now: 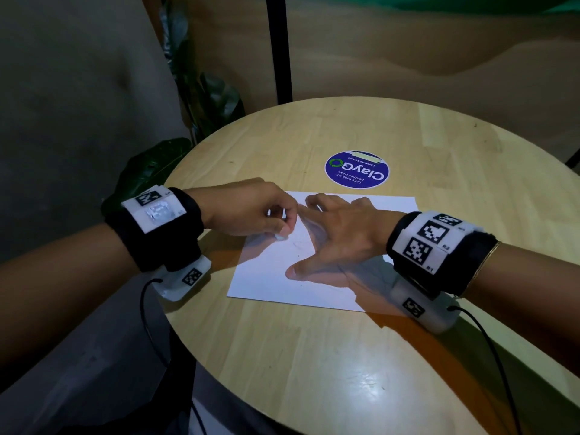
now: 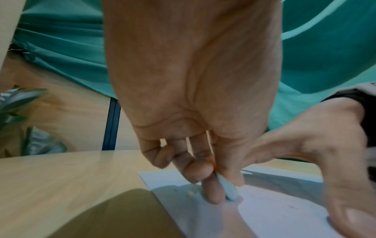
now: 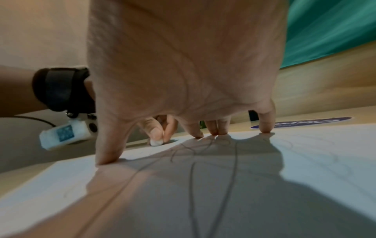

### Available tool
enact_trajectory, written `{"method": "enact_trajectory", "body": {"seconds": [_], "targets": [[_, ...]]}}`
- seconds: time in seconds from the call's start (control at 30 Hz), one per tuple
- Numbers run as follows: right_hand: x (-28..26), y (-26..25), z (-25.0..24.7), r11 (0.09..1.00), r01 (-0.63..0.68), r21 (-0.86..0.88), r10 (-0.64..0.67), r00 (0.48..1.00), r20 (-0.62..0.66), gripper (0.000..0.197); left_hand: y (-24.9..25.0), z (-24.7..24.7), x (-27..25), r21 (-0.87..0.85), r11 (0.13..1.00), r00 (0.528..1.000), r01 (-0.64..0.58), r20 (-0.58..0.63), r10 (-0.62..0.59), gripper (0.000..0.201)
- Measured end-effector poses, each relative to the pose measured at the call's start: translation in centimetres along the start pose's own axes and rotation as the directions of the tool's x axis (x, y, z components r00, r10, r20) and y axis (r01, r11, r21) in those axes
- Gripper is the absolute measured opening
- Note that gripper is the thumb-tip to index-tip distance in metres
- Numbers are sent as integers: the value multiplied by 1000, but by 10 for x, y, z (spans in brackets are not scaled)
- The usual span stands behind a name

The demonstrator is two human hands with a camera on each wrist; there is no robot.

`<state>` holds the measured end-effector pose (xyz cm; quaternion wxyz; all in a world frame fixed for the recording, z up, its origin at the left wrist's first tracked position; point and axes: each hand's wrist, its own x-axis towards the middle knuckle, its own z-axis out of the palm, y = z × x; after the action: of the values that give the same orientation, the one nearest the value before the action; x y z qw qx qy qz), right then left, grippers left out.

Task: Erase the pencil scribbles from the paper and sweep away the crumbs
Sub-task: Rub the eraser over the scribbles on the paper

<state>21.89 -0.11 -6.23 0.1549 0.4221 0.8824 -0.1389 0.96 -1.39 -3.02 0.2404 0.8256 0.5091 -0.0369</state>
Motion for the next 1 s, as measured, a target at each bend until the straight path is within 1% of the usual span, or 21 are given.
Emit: {"method": "enact_trajectory", "body": {"seconds": [0.03, 0.1, 0.13, 0.17, 0.23, 0.27, 0.3, 0.4, 0.43, 0.47, 0.53, 0.57, 0.63, 0.7, 0.73, 0.77, 0.83, 0.87, 0.9, 0.93, 1.0], "targets": [[0, 0, 2, 1000, 2, 5, -2, 1000, -10, 112, 1, 1, -1, -10, 1000, 1000, -3, 19, 4, 7], [0, 0, 5, 1000, -2, 15, 3, 999, -33, 114, 6, 1, -2, -81, 997, 991, -11, 133, 22, 6], [0, 0, 5, 1000, -9, 23, 10, 999, -38, 113, 8, 0, -3, -104, 995, 985, -8, 168, 25, 5], [0, 0, 5, 999, -18, 38, 19, 999, -40, 109, 8, -1, -2, -93, 996, 988, -10, 152, 24, 6], [-1, 0, 5, 997, -30, 73, 32, 999, -36, 105, 4, 0, 2, 10, 1000, 1000, -13, 20, 13, 7], [-3, 0, 4, 996, -30, 78, 33, 999, -33, 106, 3, 1, 3, 47, 999, 1000, -7, -25, 8, 7], [-4, 0, 4, 997, -29, 75, 31, 999, -32, 110, 3, 2, 3, 43, 999, 1000, -7, -19, 7, 7], [-7, 0, 2, 997, -42, 59, 43, 999, -13, 124, 12, 3, 2, -83, 996, 989, -9, 144, 21, 8], [-7, -1, 2, 997, -49, 58, 49, 999, -2, 129, 13, 1, 2, -84, 996, 988, -8, 152, 21, 7], [-8, -1, 1, 997, -53, 57, 52, 999, 8, 133, 10, 0, 5, -40, 999, 994, -12, 111, 17, 7], [-7, -1, 0, 997, -49, 62, 48, 999, 19, 134, 4, -1, 9, 73, 997, 1000, 1, -22, 0, 7], [-7, 0, 0, 997, -46, 65, 44, 999, 24, 133, 3, 0, 10, 83, 996, 998, 15, -55, -11, 7], [-8, 2, -2, 997, -43, 71, 41, 998, 38, 128, 4, 2, 11, 17, 1000, 999, 21, -25, -21, 7], [-10, 2, -2, 996, -43, 83, 39, 998, 42, 125, 9, 3, 8, -77, 997, 996, 20, 84, -14, 6], [-10, 2, -2, 995, -44, 87, 41, 998, 37, 125, 10, 3, 8, -94, 995, 994, 18, 111, -8, 5], [-10, 2, -2, 995, -46, 91, 44, 999, 32, 125, 9, 2, 9, -74, 997, 996, 14, 91, -8, 5], [-10, 2, -2, 994, -55, 95, 53, 998, 26, 127, 5, 1, 12, 37, 999, 999, 24, -37, -22, 5], [-10, 2, -1, 994, -58, 90, 56, 998, 26, 130, 5, 1, 12, 72, 997, 996, 35, -79, -29, 6], [-9, 2, -1, 994, -62, 85, 60, 998, 28, 132, 5, 2, 13, 65, 997, 997, 38, -71, -33, 5], [-9, 2, 0, 994, -66, 84, 64, 998, 26, 133, 7, 2, 13, 18, 999, 999, 29, -15, -29, 5], [-7, 3, 1, 994, -68, 88, 67, 998, 13, 130, 14, 1, 11, -101, 994, 989, 31, 146, -16, 5]]}}
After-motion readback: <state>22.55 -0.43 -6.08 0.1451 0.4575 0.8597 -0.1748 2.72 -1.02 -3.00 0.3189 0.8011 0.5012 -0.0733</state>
